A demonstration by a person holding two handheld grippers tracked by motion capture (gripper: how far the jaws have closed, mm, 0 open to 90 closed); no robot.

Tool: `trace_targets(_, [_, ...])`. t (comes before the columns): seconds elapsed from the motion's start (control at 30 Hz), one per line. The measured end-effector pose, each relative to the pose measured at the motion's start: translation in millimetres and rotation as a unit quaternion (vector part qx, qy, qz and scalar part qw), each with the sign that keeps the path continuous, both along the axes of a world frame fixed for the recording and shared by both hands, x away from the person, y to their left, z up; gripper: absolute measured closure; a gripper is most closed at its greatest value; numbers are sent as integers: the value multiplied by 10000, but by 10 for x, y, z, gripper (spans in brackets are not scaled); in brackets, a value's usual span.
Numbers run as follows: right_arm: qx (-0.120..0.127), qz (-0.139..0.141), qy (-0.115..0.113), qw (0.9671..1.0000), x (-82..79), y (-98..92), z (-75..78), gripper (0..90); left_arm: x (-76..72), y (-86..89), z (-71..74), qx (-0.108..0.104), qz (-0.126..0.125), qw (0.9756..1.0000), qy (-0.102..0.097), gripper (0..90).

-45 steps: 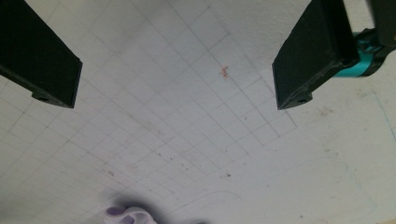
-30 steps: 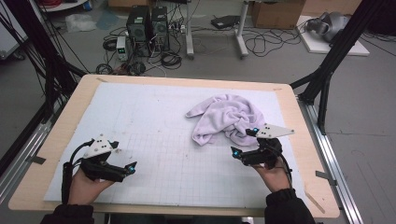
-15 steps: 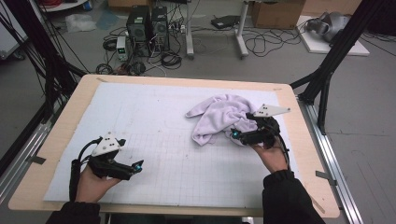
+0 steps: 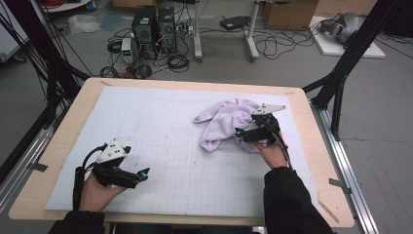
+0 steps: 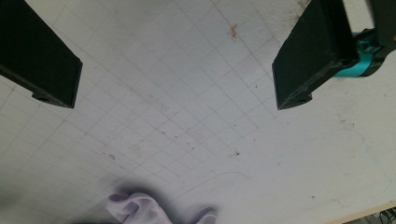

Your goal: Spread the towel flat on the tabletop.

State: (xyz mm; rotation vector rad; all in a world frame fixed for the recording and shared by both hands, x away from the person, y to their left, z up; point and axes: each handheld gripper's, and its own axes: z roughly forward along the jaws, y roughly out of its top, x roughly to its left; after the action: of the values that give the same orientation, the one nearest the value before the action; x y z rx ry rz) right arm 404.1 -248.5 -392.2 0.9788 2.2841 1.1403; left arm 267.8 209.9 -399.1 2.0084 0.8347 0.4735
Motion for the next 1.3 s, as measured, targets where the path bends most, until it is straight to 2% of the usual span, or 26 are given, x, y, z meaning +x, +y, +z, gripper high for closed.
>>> trace_targets(0.2, [-319,-107,50,9994,98,81,-139,216,5,-9,-17,-7,-17,10000,40,20])
trace_targets(0.3, [-356,-106,125,9992,117,110,-180,236,8,-9,-23,6,-24,10000,49,20])
trace_targets(0.43, [-519,-94,225,9984,163,172,-264,314,12,-5,-32,4,-27,10000,77,20])
trace_targets(0.53, [-697,-55,323,9970,184,219,-318,427,14,-7,-38,0,-28,10000,81,20])
trace_targets(0.57, [-697,-20,372,9969,181,237,-323,537,15,-6,-39,4,-32,10000,82,20])
trace_targets(0.63, [-678,13,412,9968,176,242,-312,613,16,-5,-42,16,-31,10000,83,20])
trace_targets(0.67, [-678,13,412,9968,176,242,-312,613,17,-5,-43,16,-29,10000,84,20])
trace_targets(0.7, [-549,52,519,9971,164,218,-280,658,17,-4,-44,15,-29,10000,85,20])
trace_targets(0.83, [-344,159,655,9971,117,190,-213,673,14,0,-44,21,-13,10000,95,20])
trace_targets(1.03, [-178,447,648,9967,-12,252,-91,674,10,11,-39,20,-5,10000,84,20])
trace_targets(1.1, [-44,672,660,9955,-113,299,-8,674,10,12,-41,1,17,10000,88,20])
trace_targets(1.13, [-44,672,660,9955,-113,299,-8,674,10,14,-40,13,11,10000,89,20])
trace_targets(1.2, [22,882,655,9939,-233,365,83,674,10,10,-39,17,-5,10000,84,20])
trace_targets(1.23, [22,882,655,9939,-233,365,83,674,10,9,-38,21,-9,10000,81,20])
trace_targets(1.27, [13,1025,630,9927,-320,422,138,674,8,5,-38,12,4,10000,76,20])
trace_targets(1.3, [13,1025,630,9927,-320,422,138,674,7,5,-36,11,1,10000,72,20])
